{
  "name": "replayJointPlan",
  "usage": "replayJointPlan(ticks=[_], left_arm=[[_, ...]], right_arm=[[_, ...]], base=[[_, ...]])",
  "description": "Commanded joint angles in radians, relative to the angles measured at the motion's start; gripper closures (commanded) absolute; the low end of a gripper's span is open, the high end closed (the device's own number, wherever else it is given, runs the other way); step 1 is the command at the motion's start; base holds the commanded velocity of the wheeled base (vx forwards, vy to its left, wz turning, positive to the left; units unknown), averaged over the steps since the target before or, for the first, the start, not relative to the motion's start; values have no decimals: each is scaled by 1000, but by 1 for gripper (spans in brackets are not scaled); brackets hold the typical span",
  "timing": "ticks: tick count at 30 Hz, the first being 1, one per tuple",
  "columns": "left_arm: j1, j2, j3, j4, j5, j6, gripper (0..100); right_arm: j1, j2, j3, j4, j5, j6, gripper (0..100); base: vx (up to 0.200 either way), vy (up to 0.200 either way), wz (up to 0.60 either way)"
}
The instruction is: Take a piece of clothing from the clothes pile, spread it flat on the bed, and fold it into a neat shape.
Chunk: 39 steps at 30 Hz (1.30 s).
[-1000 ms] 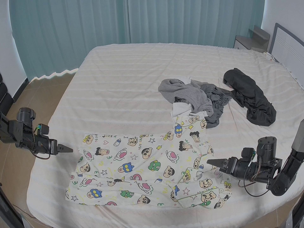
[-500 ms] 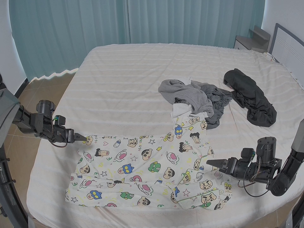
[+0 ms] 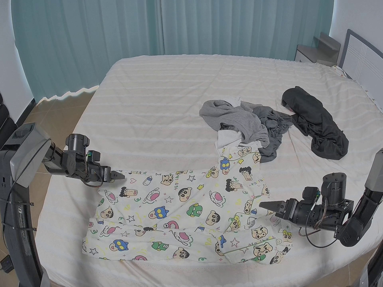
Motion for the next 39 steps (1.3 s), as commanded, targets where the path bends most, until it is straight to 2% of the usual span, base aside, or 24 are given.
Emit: replayJointPlan(ticks=[1,4,5,11,12,13,14,16,18,20,23,28,39], left_arm=[[-19,46,-56,-3,1,-20,0],[-19,51,-69,-3,1,-26,0],[-19,49,-69,-3,3,-28,100],[-18,43,-46,1,-4,-42,100],[-16,32,-29,-3,-7,-48,100],[-16,31,-27,-3,-7,-46,100],[-13,16,-18,-3,-7,-48,100],[-13,3,-13,-5,-4,-51,100],[-13,-7,-12,-6,-1,-57,100],[-13,-35,0,-31,6,-89,100],[-13,-60,20,-81,27,-127,100],[-13,-90,60,-158,64,-158,100],[-21,-136,103,-161,65,-161,100]], right_arm=[[1,2,-5,0,-1,0,0],[16,-4,-27,0,-10,-1,0],[18,-5,-41,3,-13,-3,0],[5,24,-173,52,-19,-3,0],[-7,51,-262,113,-35,-4,0],[-7,55,-271,118,-36,-4,0],[-13,87,-369,201,-76,-7,0],[-22,136,-476,296,-115,-12,0],[-35,160,-535,345,-130,-16,0],[-67,223,-639,442,-138,-61,0],[-102,294,-745,498,-165,-113,0],[-136,384,-858,563,-203,-165,0],[-130,476,-1006,584,-182,-185,0]], base=[[0,0,0],[0,0,0],[0,0,0],[0,0,0],[0,0,0],[0,0,0],[0,0,0],[0,0,0],[0,0,0],[0,0,0],[0,0,0],[0,0,0],[0,0,0]])
